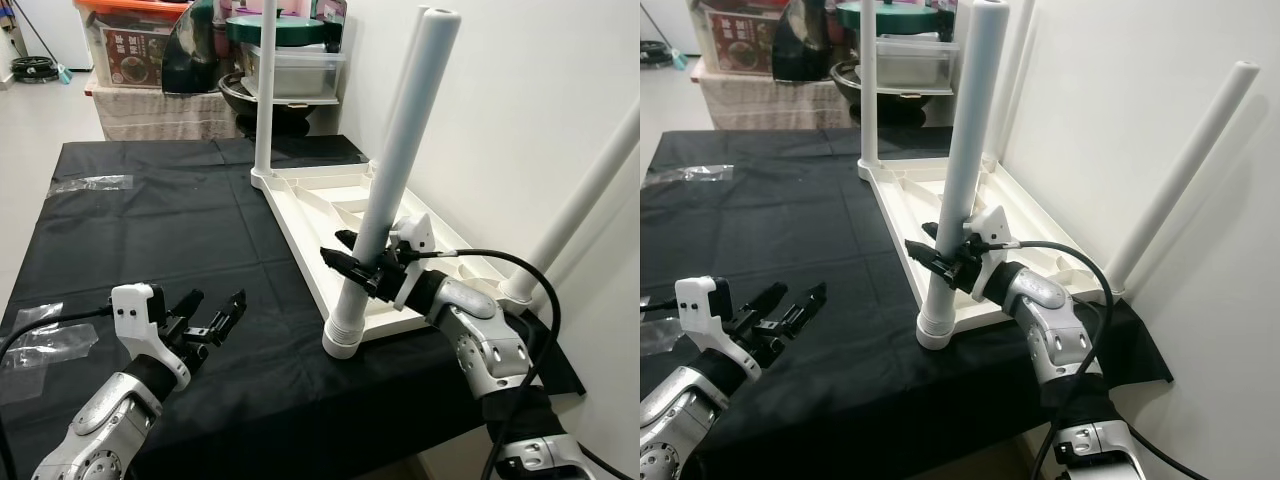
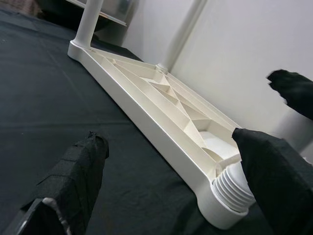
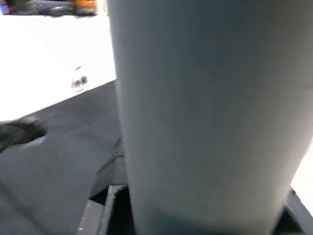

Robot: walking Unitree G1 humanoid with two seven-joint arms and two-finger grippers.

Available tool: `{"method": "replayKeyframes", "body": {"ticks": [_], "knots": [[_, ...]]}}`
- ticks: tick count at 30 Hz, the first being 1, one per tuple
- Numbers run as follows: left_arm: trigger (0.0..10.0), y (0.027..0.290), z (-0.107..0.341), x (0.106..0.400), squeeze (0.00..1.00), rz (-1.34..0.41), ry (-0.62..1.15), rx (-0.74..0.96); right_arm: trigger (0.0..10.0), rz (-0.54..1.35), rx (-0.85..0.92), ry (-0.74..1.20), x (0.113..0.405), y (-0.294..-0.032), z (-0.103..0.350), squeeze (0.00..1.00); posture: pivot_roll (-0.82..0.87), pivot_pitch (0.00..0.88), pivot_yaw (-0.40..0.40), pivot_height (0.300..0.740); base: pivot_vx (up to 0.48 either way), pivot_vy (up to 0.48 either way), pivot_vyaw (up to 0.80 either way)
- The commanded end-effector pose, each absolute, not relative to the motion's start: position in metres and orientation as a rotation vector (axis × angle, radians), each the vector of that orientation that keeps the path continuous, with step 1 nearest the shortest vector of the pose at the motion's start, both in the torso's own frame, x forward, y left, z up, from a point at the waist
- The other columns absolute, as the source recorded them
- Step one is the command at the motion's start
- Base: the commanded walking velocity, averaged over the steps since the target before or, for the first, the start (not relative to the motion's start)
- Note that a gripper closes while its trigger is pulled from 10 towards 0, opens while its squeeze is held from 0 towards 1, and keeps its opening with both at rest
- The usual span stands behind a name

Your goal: Building children table

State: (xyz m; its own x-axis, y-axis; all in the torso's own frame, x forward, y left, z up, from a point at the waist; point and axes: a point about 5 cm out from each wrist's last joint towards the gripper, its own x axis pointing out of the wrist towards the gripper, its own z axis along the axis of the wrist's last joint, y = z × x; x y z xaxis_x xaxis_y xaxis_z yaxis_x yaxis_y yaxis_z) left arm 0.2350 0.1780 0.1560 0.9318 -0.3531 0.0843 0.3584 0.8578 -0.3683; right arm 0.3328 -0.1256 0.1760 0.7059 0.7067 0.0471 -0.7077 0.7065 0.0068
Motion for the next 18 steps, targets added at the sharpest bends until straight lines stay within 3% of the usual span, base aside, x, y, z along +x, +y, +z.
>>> {"method": "replayKeyframes", "body": {"ticks": [1, 5, 7, 10, 12, 18], "knots": [[10.0, 0.176, 0.153, 0.234, 0.00, -0.380, -0.006, -0.400, 10.0, 0.666, 0.009, 0.167, 0.330, -0.138, 0.135, 0.00, 0.07, 0.000, -0.113, 0.740, 0.000, 0.000, 0.00], [10.0, 0.176, 0.153, 0.234, 0.00, -0.379, -0.005, -0.400, 10.0, 0.567, 0.003, 0.185, 0.331, -0.138, 0.134, 0.00, 0.07, 0.000, -0.118, 0.740, 0.000, 0.000, 0.00], [10.0, 0.177, 0.153, 0.233, 0.00, -0.371, -0.009, -0.403, 10.0, 0.308, -0.025, 0.206, 0.328, -0.137, 0.134, 0.00, 0.08, 0.000, -0.122, 0.740, 0.000, 0.000, 0.00], [10.0, 0.177, 0.153, 0.233, 0.00, -0.367, -0.010, -0.404, 10.0, 0.207, -0.030, 0.218, 0.326, -0.138, 0.135, 0.00, 0.08, 0.000, -0.122, 0.740, 0.000, 0.000, 0.00], [10.0, 0.177, 0.153, 0.233, 0.00, -0.364, -0.011, -0.405, 10.0, -0.005, -0.030, 0.228, 0.330, -0.145, 0.132, 0.00, 0.07, 0.000, -0.122, 0.740, 0.000, 0.000, 0.00], [10.0, 0.178, 0.154, 0.234, 0.00, -0.359, -0.017, -0.400, 10.0, -0.175, -0.014, 0.190, 0.338, -0.157, 0.139, 0.00, 0.08, 0.000, -0.128, 0.740, 0.000, 0.000, 0.00]]}}
